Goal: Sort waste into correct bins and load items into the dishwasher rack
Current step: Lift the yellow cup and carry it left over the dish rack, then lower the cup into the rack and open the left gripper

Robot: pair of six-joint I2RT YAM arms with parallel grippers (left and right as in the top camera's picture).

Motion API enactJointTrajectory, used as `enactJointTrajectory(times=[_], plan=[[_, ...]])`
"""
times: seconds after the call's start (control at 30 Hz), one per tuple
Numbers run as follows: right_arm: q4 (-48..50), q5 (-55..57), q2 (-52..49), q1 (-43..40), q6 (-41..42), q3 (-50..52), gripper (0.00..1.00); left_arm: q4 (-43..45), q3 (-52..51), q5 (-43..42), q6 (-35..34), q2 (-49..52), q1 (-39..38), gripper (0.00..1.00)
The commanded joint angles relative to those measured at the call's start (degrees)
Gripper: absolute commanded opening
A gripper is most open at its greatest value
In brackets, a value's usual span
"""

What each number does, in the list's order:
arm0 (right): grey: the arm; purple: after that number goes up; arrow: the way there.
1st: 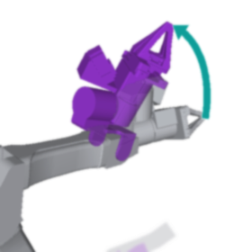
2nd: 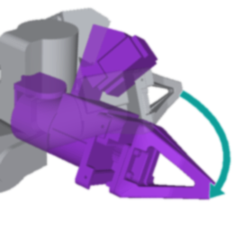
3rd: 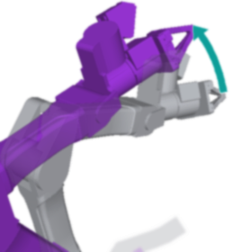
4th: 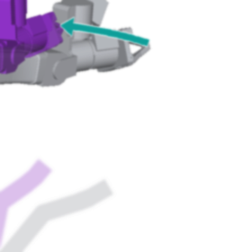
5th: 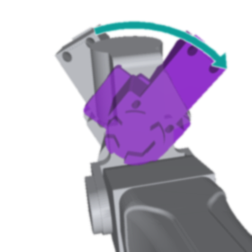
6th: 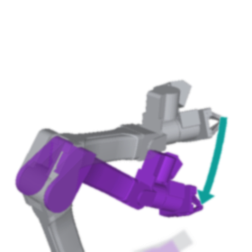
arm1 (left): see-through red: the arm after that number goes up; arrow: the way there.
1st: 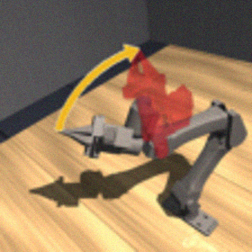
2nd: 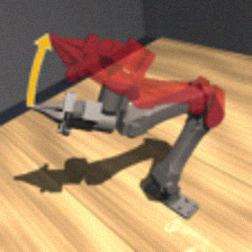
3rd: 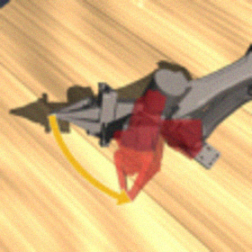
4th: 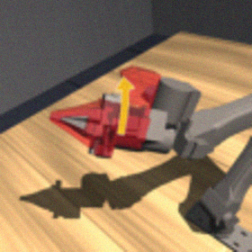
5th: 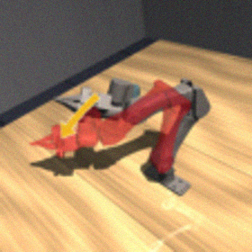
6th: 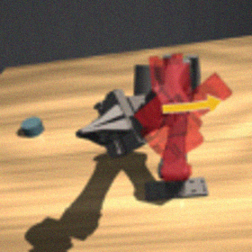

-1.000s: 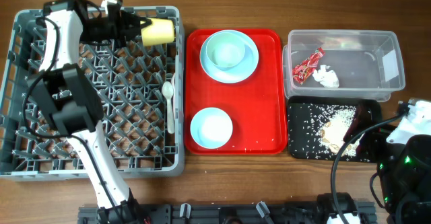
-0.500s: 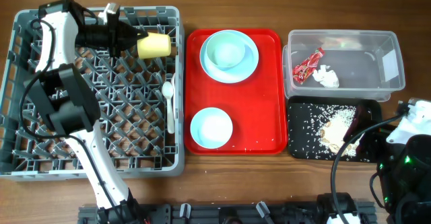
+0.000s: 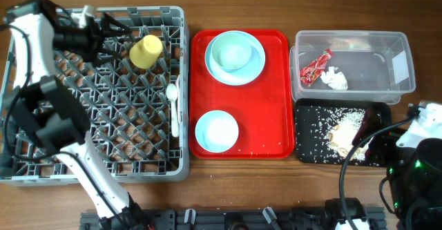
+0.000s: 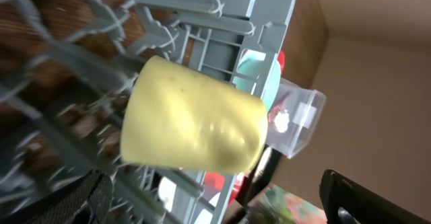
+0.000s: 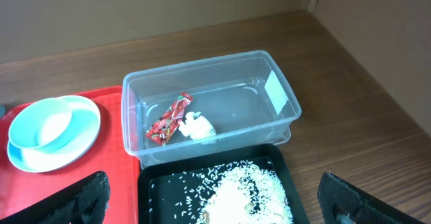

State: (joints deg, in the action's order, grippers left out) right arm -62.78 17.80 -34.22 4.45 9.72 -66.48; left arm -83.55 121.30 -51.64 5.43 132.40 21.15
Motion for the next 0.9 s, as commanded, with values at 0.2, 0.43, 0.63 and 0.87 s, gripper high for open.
enactJointTrajectory(times=[0.2, 0.43, 0.63, 0.87], plan=[[0.1, -0.3, 0.2, 0.2, -0.7, -0.4, 1.00, 0.2, 0.7, 25.8, -9.1, -19.8, -11.7, 1.00], [0.1, -0.3, 0.2, 0.2, -0.7, -0.4, 1.00, 10.1, -0.6, 30.8, -14.9, -19.1, -24.8, 0.04], [0.1, -0.3, 0.2, 0.2, -0.7, -0.4, 1.00, 13.0, -5.4, 47.5, -23.0, -18.6, -28.5, 0.04], [0.1, -0.3, 0.2, 0.2, -0.7, -0.4, 1.00, 21.0, -15.5, 55.2, -24.3, -18.2, -27.9, 0.04]])
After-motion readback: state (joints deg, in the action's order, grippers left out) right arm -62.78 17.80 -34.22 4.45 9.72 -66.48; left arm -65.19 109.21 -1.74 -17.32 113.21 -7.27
